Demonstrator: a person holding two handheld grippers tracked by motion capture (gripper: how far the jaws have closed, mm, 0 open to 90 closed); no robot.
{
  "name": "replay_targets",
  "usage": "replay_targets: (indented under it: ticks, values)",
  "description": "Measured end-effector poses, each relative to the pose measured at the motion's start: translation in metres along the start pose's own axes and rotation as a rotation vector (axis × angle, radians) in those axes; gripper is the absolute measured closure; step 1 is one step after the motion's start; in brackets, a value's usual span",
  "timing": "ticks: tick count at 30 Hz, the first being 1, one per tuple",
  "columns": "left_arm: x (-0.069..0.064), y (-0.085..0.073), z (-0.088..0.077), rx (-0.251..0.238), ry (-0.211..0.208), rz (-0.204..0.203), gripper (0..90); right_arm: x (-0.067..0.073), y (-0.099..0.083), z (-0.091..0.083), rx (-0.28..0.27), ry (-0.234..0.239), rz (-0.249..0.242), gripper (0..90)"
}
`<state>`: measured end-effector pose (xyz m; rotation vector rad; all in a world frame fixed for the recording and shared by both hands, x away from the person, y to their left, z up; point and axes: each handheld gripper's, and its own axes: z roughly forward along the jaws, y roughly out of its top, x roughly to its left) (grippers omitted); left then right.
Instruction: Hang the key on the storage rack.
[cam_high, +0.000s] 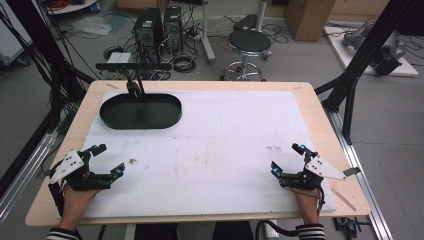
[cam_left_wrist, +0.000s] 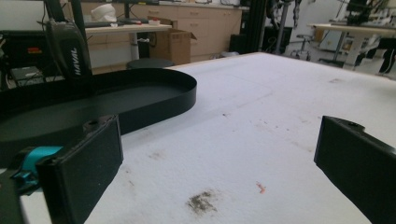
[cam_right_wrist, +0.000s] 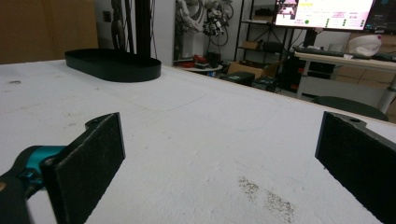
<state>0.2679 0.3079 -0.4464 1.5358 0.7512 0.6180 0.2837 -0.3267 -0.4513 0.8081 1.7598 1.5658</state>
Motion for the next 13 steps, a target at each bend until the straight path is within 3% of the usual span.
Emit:
replay_targets:
  ticks: [7,13]
  values:
    - [-0.0030,-0.0055,-0.0029,-0.025,0.006,0.038,1.7,0.0003,-0.0002,-0.0003,-0.001,-0.001,-0.005,0.4]
    - [-0.0012,-0.0056,-0.0033,-0.027,0.020,0.017,1.7,0.0007,-0.0001,0.0003,-0.002,-0.002,-0.015,0.4]
